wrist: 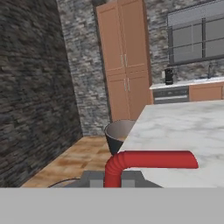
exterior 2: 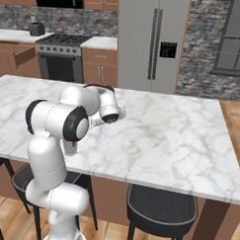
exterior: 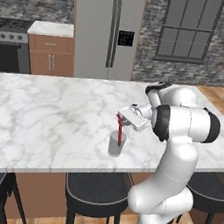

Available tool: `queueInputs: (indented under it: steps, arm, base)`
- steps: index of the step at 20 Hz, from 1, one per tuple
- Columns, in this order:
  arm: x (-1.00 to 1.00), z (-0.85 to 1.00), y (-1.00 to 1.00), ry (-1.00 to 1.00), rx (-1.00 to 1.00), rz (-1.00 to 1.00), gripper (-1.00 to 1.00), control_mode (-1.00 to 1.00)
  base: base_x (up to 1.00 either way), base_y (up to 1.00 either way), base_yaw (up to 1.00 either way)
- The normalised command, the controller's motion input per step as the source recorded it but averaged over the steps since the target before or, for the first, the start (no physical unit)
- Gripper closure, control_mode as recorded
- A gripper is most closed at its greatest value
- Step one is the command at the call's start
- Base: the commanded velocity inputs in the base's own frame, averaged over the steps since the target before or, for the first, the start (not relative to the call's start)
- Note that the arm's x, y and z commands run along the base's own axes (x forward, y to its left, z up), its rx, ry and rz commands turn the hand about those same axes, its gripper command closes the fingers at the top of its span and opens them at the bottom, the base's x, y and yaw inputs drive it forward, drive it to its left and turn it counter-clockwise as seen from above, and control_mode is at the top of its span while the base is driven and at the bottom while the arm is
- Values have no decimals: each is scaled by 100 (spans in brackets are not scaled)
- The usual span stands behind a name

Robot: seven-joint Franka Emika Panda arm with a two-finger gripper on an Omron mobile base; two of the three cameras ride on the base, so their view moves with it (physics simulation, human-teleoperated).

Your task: Take a straw from the drawer in front and place it inside the glass cup on the dining counter.

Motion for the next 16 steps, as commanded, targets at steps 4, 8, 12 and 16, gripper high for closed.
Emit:
queueInputs:
  steps: [4, 8, 12, 16]
  arm:
    - [-19, -8, 2, -1, 0, 0, -100, -100]
    - [-7, 0, 0, -5, 0, 0, -100, -100]
    - [-8, 0, 0, -9, 0, 0, -100, -100]
    - [-3, 0, 0, -9, 0, 0, -100, -100]
  base:
    - [0, 0, 0]
    - [0, 0, 0]
    - [0, 0, 0]
    - [0, 0, 0]
